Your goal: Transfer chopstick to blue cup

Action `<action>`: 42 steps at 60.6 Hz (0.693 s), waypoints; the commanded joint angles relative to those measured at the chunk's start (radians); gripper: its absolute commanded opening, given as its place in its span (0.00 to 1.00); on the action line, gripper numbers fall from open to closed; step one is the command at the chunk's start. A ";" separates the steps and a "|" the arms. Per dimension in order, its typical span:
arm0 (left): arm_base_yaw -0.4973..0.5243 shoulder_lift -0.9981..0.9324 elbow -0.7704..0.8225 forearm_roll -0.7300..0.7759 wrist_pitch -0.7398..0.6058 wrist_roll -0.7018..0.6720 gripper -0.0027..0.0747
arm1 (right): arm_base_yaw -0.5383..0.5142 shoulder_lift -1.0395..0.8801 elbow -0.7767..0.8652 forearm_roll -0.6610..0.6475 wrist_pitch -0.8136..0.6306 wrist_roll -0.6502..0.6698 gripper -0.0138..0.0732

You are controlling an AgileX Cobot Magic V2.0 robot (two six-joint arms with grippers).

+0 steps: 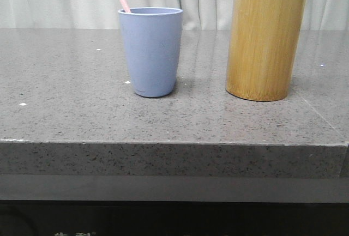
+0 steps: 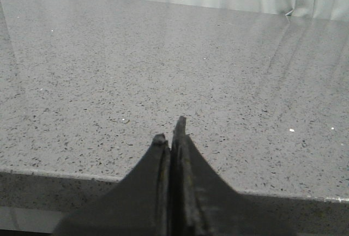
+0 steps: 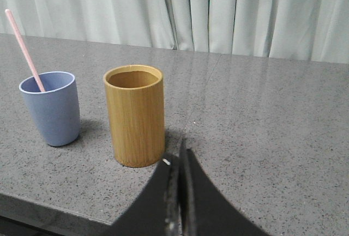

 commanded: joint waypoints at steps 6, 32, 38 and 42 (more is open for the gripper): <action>0.001 -0.024 0.006 -0.002 -0.086 -0.010 0.01 | -0.005 0.013 -0.022 -0.016 -0.090 -0.008 0.07; 0.001 -0.024 0.006 -0.002 -0.086 -0.010 0.01 | -0.156 0.008 0.375 -0.026 -0.507 -0.011 0.07; 0.001 -0.024 0.006 -0.002 -0.086 -0.010 0.01 | -0.197 0.008 0.464 -0.026 -0.566 -0.011 0.07; 0.001 -0.024 0.006 -0.002 -0.086 -0.010 0.01 | -0.218 0.008 0.509 -0.026 -0.597 -0.011 0.07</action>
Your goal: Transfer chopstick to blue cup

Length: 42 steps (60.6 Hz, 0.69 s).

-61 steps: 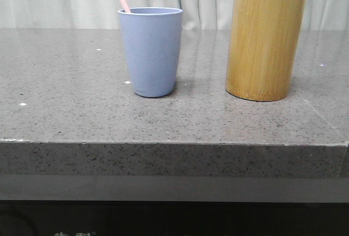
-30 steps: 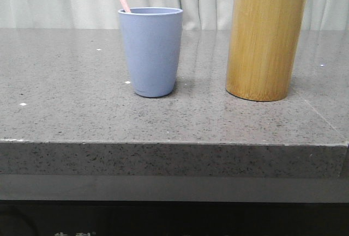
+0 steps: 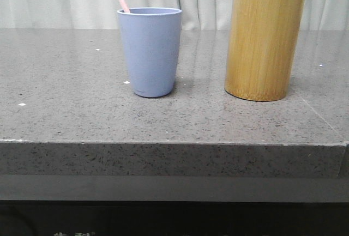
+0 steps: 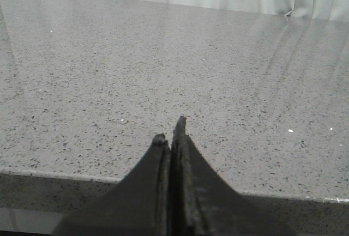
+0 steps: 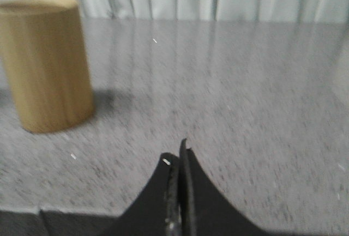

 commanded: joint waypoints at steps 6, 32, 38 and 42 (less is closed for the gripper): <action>0.001 -0.024 0.006 -0.002 -0.086 -0.010 0.01 | -0.050 0.008 0.034 -0.014 -0.148 -0.009 0.07; 0.001 -0.024 0.006 -0.002 -0.086 -0.010 0.01 | -0.057 -0.016 0.034 -0.029 -0.139 -0.009 0.07; 0.001 -0.024 0.006 -0.002 -0.086 -0.010 0.01 | -0.057 -0.016 0.034 -0.029 -0.139 -0.009 0.07; 0.001 -0.024 0.006 -0.002 -0.086 -0.010 0.01 | -0.057 -0.016 0.034 -0.029 -0.139 -0.009 0.07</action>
